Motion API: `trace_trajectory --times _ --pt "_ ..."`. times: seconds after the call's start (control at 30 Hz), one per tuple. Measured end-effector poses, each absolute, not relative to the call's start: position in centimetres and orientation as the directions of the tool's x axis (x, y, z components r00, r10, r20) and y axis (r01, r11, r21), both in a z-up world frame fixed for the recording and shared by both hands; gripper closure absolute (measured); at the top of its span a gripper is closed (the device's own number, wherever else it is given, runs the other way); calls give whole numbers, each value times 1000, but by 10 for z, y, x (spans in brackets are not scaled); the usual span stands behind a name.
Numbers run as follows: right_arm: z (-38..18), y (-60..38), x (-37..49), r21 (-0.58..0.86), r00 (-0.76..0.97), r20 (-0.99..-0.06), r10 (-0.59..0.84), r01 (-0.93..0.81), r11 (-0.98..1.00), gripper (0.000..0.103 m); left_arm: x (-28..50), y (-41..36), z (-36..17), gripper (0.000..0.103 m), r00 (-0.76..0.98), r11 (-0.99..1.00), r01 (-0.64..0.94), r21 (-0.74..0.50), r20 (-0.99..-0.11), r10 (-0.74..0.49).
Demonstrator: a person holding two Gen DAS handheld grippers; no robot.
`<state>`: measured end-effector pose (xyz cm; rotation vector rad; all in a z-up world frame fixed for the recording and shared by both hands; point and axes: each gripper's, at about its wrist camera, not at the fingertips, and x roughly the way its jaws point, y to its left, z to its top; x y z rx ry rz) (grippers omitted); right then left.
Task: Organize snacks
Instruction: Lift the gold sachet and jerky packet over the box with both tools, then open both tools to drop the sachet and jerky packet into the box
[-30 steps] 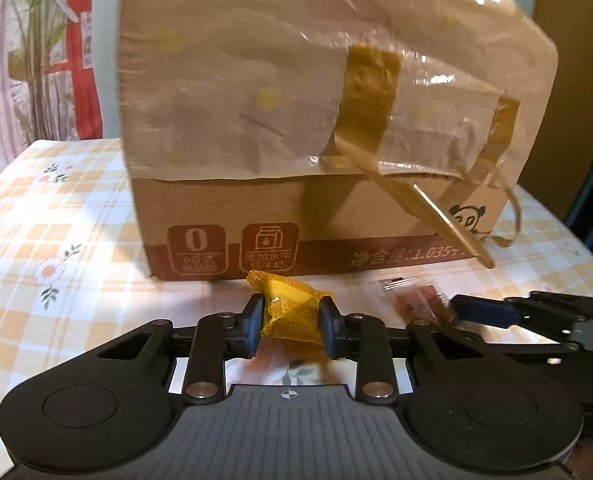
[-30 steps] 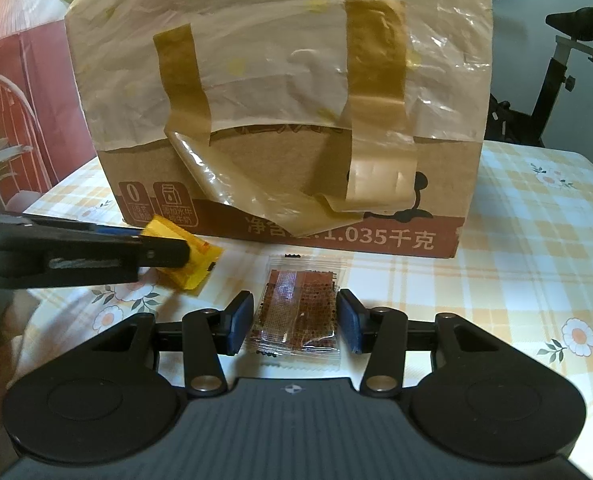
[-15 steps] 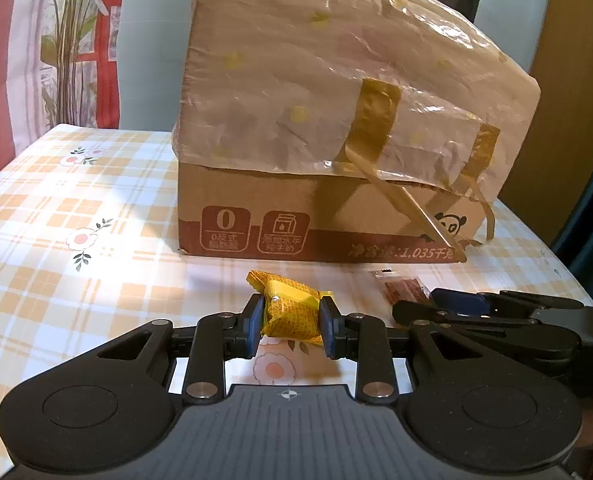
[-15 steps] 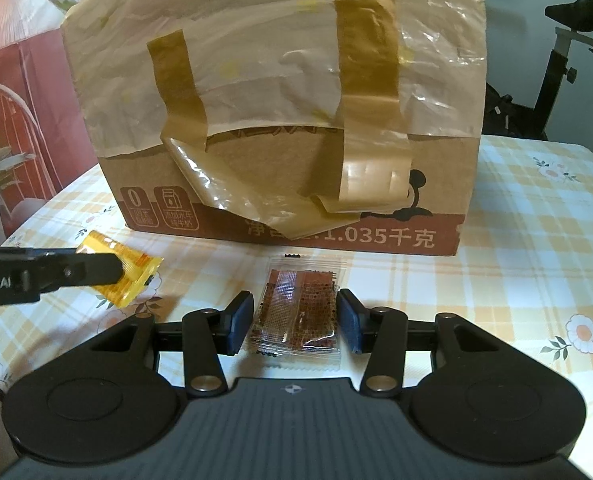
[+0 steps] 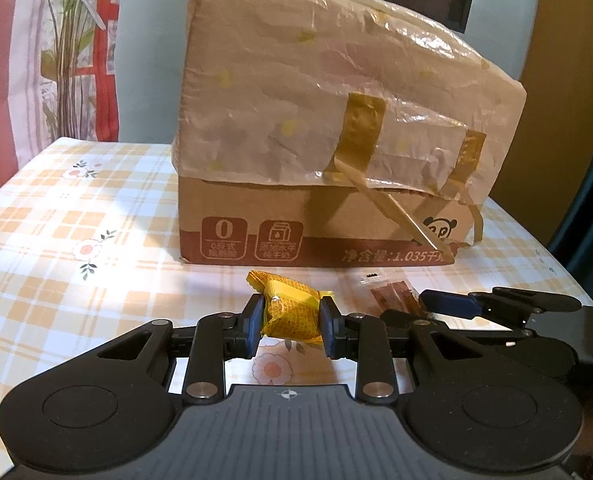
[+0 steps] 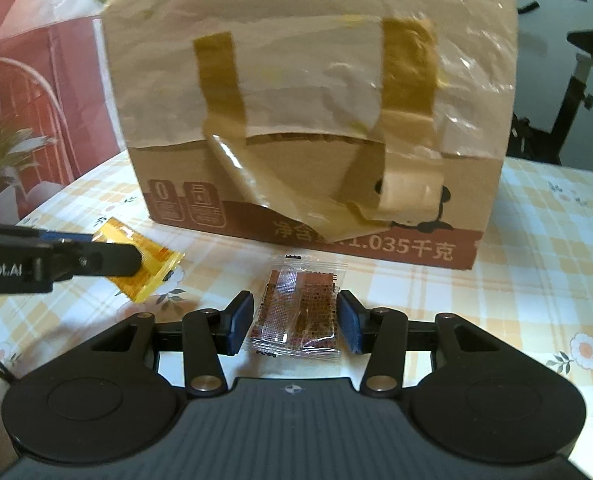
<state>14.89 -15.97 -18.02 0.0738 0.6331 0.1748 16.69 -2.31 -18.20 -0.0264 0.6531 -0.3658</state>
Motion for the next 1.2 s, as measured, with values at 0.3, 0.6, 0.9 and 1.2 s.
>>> trace_trajectory --times 0.3,0.6,0.9,1.2 --pt "-170 -137 136 52 806 -549 220 -230 972 54 162 -4 -161 72 779 952 280 -126 -550 -302" --pt "-127 -122 125 31 859 -402 318 -334 942 54 160 17 -128 72 831 961 228 -154 -484 -275" --pt "-56 -137 120 60 918 -167 359 -354 933 54 173 25 -75 72 889 953 236 -188 -354 -290" --pt "-5 -161 178 46 942 -129 310 -306 951 54 214 -4 -19 72 925 946 294 -132 -209 -317"
